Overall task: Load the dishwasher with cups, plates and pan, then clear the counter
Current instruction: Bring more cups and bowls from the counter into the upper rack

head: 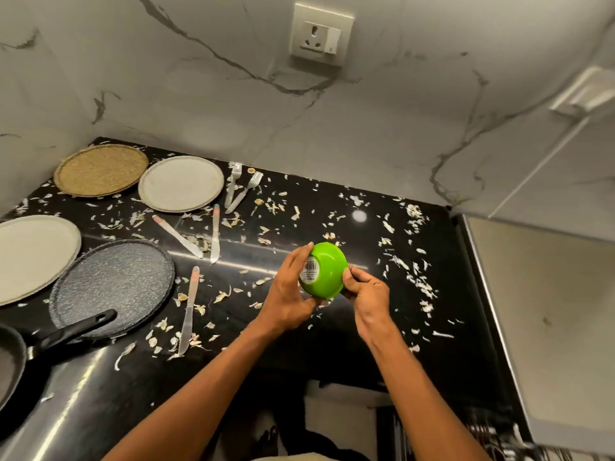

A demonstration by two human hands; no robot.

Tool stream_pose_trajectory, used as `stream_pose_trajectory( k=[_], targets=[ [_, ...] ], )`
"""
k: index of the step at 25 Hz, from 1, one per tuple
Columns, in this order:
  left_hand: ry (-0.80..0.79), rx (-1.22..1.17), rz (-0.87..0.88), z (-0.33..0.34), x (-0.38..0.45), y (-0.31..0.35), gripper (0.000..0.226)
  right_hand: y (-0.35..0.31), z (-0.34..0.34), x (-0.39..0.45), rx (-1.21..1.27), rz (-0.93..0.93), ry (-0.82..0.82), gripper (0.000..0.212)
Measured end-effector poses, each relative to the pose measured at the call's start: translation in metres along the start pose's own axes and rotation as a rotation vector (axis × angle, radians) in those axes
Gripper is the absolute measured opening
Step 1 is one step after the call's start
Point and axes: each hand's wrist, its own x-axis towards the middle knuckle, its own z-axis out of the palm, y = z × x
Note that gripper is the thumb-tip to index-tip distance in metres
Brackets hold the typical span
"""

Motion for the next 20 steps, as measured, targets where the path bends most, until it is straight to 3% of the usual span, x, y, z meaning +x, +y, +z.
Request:
stream_pose_trajectory(
  k=[5, 8, 13, 17, 20],
  targets=[
    [-0.158, -0.045, 0.06, 0.044, -0.014, 0.03, 0.104, -0.006, -0.064, -0.036, -0.053, -0.115, 0.207, 0.013],
    [-0.237, -0.041, 0.099, 0.072, -0.019, 0.047, 0.1, -0.006, -0.1, -0.055, -0.235, -0.27, 0.298, 0.02],
    [-0.421, -0.024, 0.17, 0.129, -0.029, 0.088, 0.098, -0.006, -0.168, -0.091, -0.802, -0.549, 0.399, 0.063],
    [-0.54, -0.041, 0.25, 0.179, -0.041, 0.122, 0.094, -0.014, -0.215, -0.121, -1.152, -0.569, 0.341, 0.086],
    [-0.637, -0.011, 0.302, 0.228, -0.059, 0.156, 0.098, -0.017, -0.274, -0.144, -1.311, -0.471, 0.342, 0.101]
  ],
)
